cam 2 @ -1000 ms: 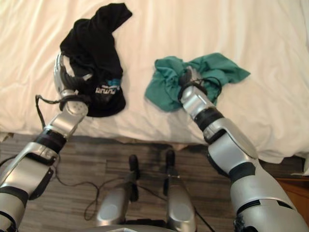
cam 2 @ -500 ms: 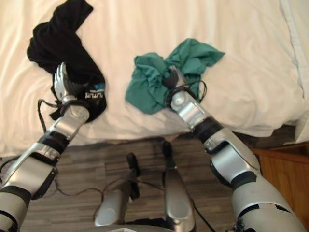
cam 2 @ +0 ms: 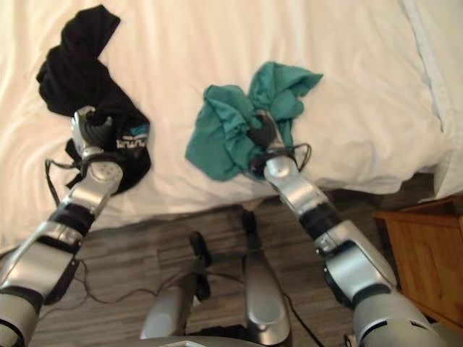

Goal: Tidy up the quilt and then pick up the clothes from the bed and put them into the laundry hamper.

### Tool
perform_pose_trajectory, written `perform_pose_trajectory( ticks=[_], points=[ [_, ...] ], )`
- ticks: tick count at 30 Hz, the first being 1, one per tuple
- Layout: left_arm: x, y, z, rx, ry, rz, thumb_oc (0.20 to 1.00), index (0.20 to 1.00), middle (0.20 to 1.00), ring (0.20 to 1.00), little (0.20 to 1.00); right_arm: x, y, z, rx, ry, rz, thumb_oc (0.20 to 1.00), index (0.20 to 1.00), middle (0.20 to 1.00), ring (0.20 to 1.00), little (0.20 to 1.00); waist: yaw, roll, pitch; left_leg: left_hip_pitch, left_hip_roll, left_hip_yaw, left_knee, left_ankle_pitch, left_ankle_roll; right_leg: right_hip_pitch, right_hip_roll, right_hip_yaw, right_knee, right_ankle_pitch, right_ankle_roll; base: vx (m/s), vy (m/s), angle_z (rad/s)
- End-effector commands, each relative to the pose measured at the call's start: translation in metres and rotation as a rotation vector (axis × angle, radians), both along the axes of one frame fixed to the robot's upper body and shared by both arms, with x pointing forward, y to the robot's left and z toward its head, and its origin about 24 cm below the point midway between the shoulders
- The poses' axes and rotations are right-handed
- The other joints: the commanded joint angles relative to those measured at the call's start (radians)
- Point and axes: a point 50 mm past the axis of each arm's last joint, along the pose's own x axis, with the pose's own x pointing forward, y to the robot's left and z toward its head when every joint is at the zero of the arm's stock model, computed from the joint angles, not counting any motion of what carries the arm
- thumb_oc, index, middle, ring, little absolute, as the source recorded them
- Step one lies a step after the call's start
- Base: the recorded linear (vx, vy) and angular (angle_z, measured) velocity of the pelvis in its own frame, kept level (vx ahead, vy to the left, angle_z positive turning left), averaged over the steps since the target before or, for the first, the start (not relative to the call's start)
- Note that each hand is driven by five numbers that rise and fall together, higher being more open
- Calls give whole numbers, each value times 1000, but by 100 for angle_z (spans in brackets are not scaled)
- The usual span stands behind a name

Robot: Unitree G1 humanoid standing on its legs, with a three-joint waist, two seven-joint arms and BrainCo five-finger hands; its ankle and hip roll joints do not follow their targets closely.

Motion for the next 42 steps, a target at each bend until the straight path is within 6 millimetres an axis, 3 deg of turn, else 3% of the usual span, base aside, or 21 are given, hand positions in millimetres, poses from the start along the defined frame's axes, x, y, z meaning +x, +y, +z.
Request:
perform_pose_trajectory(
  ticks=[1,2,4,5,8,11,15,17,21,29,31,33,35,36,37,38,39,41,42],
  points=[
    [-15,-19,7,-92,-159,-162,200,200,200,200,200,-27,-30,-37,123,34,-23,200,200,200,200,200,-3,-64,18,45,-11,-45,8,-106,-12,97,-39,64,-10,-108,68,58,-79,11],
    [-30,-27,-1,-121,-170,-202,200,200,200,200,200,-40,-38,-45,176,17,-21,200,200,200,200,200,9,-65,-11,58,-12,-55,8,-110,-9,114,-36,61,-13,-108,66,63,-65,6],
    [-38,-30,-7,-153,-172,-222,200,200,200,200,200,-47,-40,-49,204,12,-19,200,200,200,200,200,15,-66,-29,67,-13,-59,9,-115,-7,124,-35,58,-16,-109,67,63,-45,10],
    [-57,-39,-17,-189,-171,-281,200,200,200,200,200,-65,-46,-59,262,8,-15,200,200,200,200,200,24,-70,-67,88,-16,-70,11,-123,-3,150,-33,52,-21,-112,68,90,-41,13],
    [-83,-43,-31,-291,-143,-366,200,200,200,200,200,-89,-49,-73,335,37,2,200,200,200,200,200,37,-76,-132,121,-17,-78,10,-133,1,194,-31,38,-32,-112,69,81,-38,7],
    [-110,-50,-55,-463,-73,-434,200,200,200,200,200,-111,-42,-87,388,89,39,200,200,200,200,200,47,-90,-206,158,-22,-79,9,-143,7,243,-26,17,-43,-105,72,52,-40,9],
    [-132,-66,-75,-617,-23,-486,200,200,200,200,200,-128,-37,-101,376,150,22,200,200,200,200,200,48,-103,-255,186,-21,-73,11,-150,14,276,-18,7,-50,-101,74,-6,-18,3],
    [-145,-84,-84,-654,21,-544,200,200,200,200,200,-142,-34,-114,462,205,6,200,200,200,200,200,36,-111,-272,207,-19,-56,12,-159,17,293,-12,-6,-62,-98,79,-81,-18,5],
    [-149,-90,-84,-636,3,-550,200,200,200,200,200,-146,-25,-118,382,203,55,200,200,200,200,200,22,-109,-286,232,-17,-35,10,-170,19,304,-4,7,-82,-92,81,-54,-12,-5],
    [-132,-85,-76,-670,-14,-454,200,200,200,200,200,-134,-15,-119,289,262,170,200,200,200,200,200,21,-119,-299,209,4,-48,80,-185,22,280,-5,26,-34,-105,73,-25,-123,-20],
    [-136,-80,-77,-662,-26,-381,200,200,200,200,200,-138,-2,-125,247,344,313,200,200,200,200,200,47,-132,-272,169,20,-83,161,-213,29,272,-2,-4,19,-146,46,-36,-267,1],
    [-139,-76,-78,-668,-22,-348,200,200,200,200,200,-141,2,-126,233,371,362,200,200,200,200,200,64,-135,-255,143,26,-93,185,-207,28,274,-3,-35,33,-158,31,-23,-121,15],
    [-143,-69,-79,-682,-42,-280,200,200,200,200,200,-146,8,-128,199,399,449,200,200,200,200,200,87,-132,-234,119,38,-100,192,-177,18,281,-7,-73,30,-157,23,-103,-52,61],
    [-147,-64,-79,-676,-48,-284,200,200,200,200,200,-150,9,-126,186,389,471,200,200,200,200,200,106,-116,-213,99,63,-87,173,-125,-4,285,-13,-128,25,-163,22,-193,-10,74],
    [-149,-62,-80,-673,-54,-268,200,200,200,200,200,-152,10,-125,181,387,495,200,200,200,200,200,108,-109,-203,99,71,-75,164,-113,-11,292,-18,-156,27,-171,23,-210,3,68],
    [-150,-62,-80,-670,-53,-278,200,200,200,200,200,-154,9,-124,183,384,487,200,200,200,200,200,110,-103,-198,98,76,-55,154,-105,-16,295,-25,-184,31,-177,25,-207,35,207],
    [-153,-62,-82,-671,-36,-298,200,200,200,200,200,-163,6,-123,192,381,469,200,200,200,200,200,108,-90,-193,91,96,34,142,-78,-26,306,-50,-285,51,-193,27,-179,19,235],
    [-156,-61,-84,-649,-38,-333,200,200,200,200,200,-175,0,-124,212,372,428,200,200,200,200,200,128,-83,-211,108,129,148,185,-90,-45,333,-110,-432,89,-221,39,-214,54,333],
    [-157,-60,-85,-652,-41,-316,200,200,200,200,200,-176,0,-124,209,369,445,200,200,200,200,200,127,-83,-214,108,130,152,190,-93,-44,334,-115,-444,93,-222,40,-286,118,451]
  ],
)
